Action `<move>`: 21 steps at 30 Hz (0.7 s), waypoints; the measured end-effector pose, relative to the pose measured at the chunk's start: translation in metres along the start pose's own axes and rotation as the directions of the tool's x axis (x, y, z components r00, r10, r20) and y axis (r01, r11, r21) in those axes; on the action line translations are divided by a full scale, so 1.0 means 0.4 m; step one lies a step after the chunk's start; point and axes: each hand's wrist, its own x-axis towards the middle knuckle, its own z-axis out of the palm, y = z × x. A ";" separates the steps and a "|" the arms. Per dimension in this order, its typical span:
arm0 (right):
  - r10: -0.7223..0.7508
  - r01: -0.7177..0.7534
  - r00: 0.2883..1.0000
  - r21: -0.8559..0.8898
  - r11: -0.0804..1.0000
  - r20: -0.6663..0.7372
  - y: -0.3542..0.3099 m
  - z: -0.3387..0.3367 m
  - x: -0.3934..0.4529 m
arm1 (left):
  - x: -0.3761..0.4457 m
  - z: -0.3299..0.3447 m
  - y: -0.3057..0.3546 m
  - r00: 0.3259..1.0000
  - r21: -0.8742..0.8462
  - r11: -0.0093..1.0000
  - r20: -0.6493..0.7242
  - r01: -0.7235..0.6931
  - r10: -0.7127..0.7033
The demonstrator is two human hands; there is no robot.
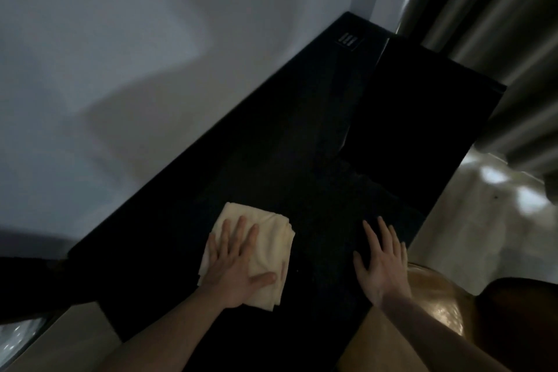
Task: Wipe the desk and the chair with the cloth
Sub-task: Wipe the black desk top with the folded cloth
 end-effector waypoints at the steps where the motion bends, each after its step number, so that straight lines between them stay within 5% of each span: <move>1: 0.009 -0.009 1.000 0.000 1.000 -0.013 0.010 -0.010 0.027 | 0.027 -0.017 0.020 1.000 0.001 1.000 0.003 -0.002 0.002; 11: 0.058 -0.058 0.978 0.009 0.998 -0.201 0.109 -0.066 0.271 | 0.314 -0.194 0.223 0.996 0.037 0.999 -0.082 0.017 -0.014; 21: 0.085 -0.089 0.951 0.002 0.996 -0.299 0.111 -0.047 0.287 | 0.575 -0.374 0.377 0.980 0.051 0.999 -0.197 0.013 -0.003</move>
